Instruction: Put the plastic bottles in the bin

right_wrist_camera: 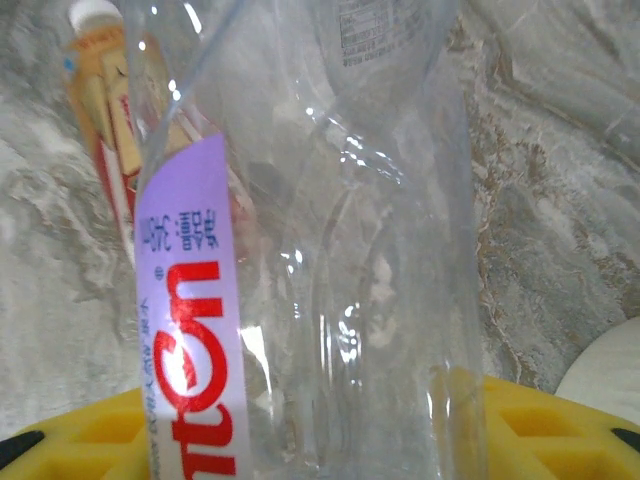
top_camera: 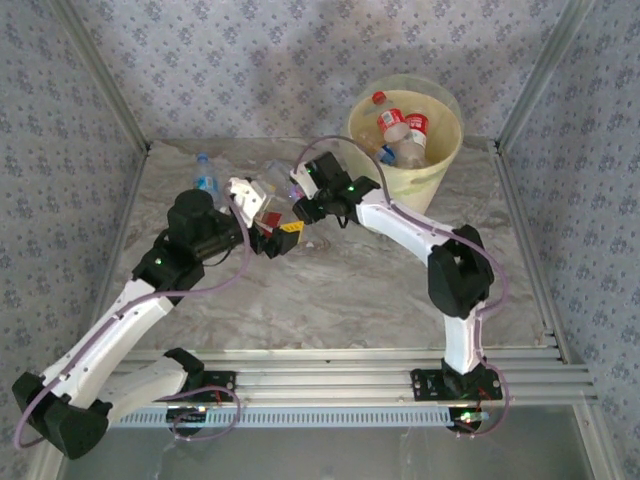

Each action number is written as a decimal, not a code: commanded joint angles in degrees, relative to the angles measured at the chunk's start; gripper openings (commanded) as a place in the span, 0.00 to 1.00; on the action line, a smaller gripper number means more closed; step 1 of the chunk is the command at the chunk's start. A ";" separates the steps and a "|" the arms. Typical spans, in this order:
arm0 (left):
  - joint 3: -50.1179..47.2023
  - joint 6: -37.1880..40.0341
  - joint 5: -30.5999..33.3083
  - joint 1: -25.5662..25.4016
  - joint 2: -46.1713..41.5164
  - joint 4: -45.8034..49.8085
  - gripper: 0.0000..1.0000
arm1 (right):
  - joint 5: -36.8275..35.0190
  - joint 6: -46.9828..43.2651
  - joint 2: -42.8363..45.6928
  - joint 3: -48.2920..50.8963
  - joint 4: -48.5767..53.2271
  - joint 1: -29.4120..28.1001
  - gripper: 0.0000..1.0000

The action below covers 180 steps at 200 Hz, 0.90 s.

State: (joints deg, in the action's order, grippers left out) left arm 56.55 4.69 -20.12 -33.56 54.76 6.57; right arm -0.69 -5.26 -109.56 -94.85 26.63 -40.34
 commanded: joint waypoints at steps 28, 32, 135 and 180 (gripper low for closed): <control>-2.49 -6.47 -0.26 -0.36 -3.14 -8.14 1.00 | -2.59 4.00 9.48 0.19 1.67 -0.79 0.53; -2.70 -6.76 -0.27 -0.38 -3.36 -8.50 0.99 | -2.72 4.16 10.24 0.18 1.76 -0.80 0.53; -2.85 -6.87 -0.45 -0.35 -3.44 -8.50 1.00 | -4.63 2.12 20.75 -6.52 11.25 6.95 0.54; -2.50 -6.52 -0.45 -0.35 -3.00 -7.83 0.99 | -1.91 2.49 18.84 -11.07 13.83 14.91 0.54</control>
State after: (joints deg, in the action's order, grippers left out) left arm 53.12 -1.63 -20.14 -33.56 51.81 -0.19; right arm -4.14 -2.55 -90.02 -101.86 37.19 -28.49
